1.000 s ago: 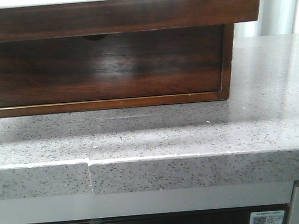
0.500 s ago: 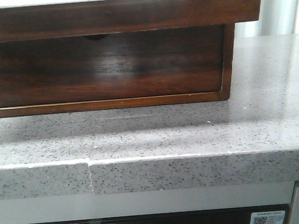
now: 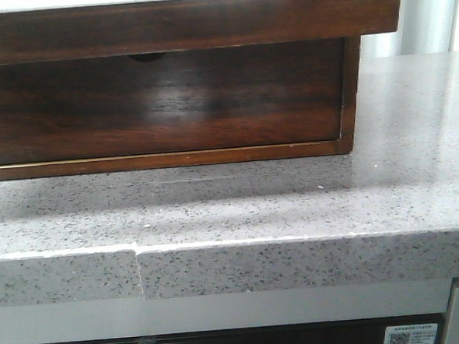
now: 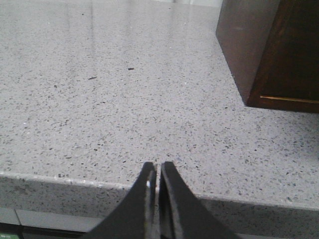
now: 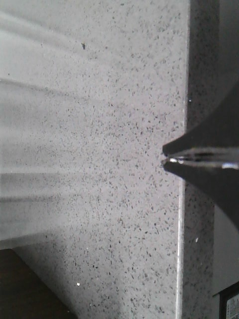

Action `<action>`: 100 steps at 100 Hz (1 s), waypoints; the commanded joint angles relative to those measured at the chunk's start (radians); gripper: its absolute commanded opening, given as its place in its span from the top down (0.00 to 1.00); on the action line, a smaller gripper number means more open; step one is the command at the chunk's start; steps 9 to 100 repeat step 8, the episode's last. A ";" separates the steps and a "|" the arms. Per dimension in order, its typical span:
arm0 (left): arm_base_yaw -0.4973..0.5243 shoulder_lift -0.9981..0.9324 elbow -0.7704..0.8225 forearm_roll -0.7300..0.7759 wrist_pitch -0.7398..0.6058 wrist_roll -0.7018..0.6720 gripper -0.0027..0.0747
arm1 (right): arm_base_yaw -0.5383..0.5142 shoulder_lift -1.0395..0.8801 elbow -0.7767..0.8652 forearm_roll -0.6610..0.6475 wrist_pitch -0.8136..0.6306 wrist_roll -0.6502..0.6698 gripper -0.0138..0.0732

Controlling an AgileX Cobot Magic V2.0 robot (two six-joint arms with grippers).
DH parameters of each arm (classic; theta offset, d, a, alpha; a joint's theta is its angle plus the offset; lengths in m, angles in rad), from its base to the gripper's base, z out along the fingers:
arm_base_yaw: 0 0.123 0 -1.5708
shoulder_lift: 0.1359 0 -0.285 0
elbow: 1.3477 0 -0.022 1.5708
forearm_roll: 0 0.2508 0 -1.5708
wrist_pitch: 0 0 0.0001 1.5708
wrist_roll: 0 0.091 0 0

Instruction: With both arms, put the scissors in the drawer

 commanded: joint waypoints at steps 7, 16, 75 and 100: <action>0.001 -0.029 0.021 -0.001 -0.063 -0.002 0.99 | -0.004 -0.021 0.030 0.009 -0.019 -0.011 0.91; 0.001 -0.029 0.021 -0.001 -0.063 -0.002 0.99 | -0.004 -0.021 0.030 0.009 -0.019 -0.011 0.91; 0.001 -0.029 0.021 -0.001 -0.063 -0.002 0.99 | -0.004 -0.021 0.030 0.009 -0.019 -0.011 0.91; 0.001 -0.029 0.021 -0.001 -0.063 -0.002 0.99 | -0.004 -0.021 0.030 0.009 -0.019 -0.011 0.91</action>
